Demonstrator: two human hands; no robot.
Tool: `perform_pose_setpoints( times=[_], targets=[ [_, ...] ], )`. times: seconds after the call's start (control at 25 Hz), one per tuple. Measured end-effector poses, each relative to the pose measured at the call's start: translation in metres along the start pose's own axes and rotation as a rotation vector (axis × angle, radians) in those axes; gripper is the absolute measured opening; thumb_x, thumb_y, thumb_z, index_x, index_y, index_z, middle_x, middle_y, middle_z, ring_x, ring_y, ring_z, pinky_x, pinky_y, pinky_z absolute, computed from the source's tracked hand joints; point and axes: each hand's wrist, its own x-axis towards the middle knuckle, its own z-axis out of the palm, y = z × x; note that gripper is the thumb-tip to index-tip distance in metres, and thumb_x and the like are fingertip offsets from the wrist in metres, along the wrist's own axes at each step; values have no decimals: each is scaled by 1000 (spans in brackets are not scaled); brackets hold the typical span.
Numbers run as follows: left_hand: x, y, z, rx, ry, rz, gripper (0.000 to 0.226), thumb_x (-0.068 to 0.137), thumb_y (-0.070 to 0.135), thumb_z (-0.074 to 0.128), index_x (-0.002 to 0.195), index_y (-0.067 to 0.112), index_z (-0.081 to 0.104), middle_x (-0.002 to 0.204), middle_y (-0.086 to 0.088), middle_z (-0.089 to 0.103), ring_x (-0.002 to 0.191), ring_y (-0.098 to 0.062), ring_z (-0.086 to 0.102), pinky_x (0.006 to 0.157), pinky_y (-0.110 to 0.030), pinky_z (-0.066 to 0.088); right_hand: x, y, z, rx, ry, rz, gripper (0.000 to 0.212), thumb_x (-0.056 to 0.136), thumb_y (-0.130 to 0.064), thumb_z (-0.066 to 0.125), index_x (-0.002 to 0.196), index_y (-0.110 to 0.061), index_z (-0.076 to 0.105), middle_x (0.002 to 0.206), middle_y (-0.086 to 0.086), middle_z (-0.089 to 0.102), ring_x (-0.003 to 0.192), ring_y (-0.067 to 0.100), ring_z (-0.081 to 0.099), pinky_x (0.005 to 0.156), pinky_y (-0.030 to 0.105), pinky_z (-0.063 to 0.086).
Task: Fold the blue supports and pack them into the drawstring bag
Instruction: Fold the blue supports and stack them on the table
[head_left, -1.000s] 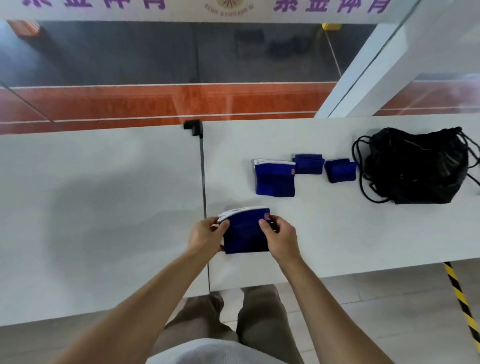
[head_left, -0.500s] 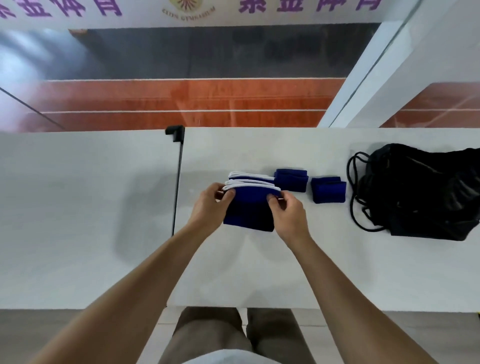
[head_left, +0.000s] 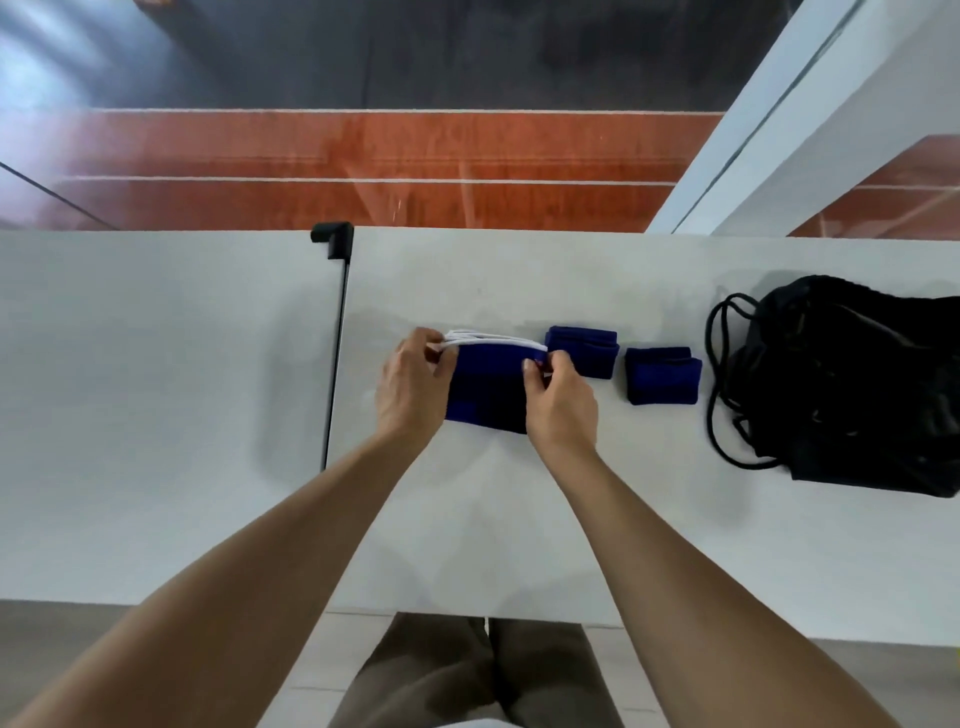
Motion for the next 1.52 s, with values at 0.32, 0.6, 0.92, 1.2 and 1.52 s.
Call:
perform_pose_setpoints(
  times=[0.32,0.6,0.92,1.2,1.52],
  targets=[
    [-12,-20,31,534,-88,663,55,104,36,36,157,24,27,166,-3,21,152,-33,16,123,-44,15,-2,-8,7,107,113,7,21,100,-30,57,97,-14,44,84,-3,57,72,22,55,60,34,37],
    [2,-26,36,586,-202,608,60,106,40,26,160,27,3,169,-1,-3,154,-33,-7,125,-46,6,-34,43,9,-481,128,-522,38,102,-27,50,138,-17,58,145,5,54,132,23,50,113,42,33],
    [-3,-13,36,578,-228,565,64,104,34,37,160,23,8,168,-6,2,153,-36,-5,124,-53,6,-35,35,-11,-569,-125,-428,55,99,-33,48,152,-24,39,156,2,43,133,22,47,111,42,32],
    [-14,32,36,580,-118,522,59,87,18,59,143,9,43,153,-16,39,145,-43,26,121,-54,13,-26,49,-63,-446,-15,-419,41,91,-19,56,133,-19,58,129,-2,60,115,22,55,99,35,38],
    [-24,106,89,684,-175,664,70,99,18,42,159,14,6,167,-8,13,154,-33,2,125,-44,0,30,93,-133,-533,-39,-445,43,89,-16,59,132,-14,57,131,2,59,120,26,54,102,39,40]
  ],
)
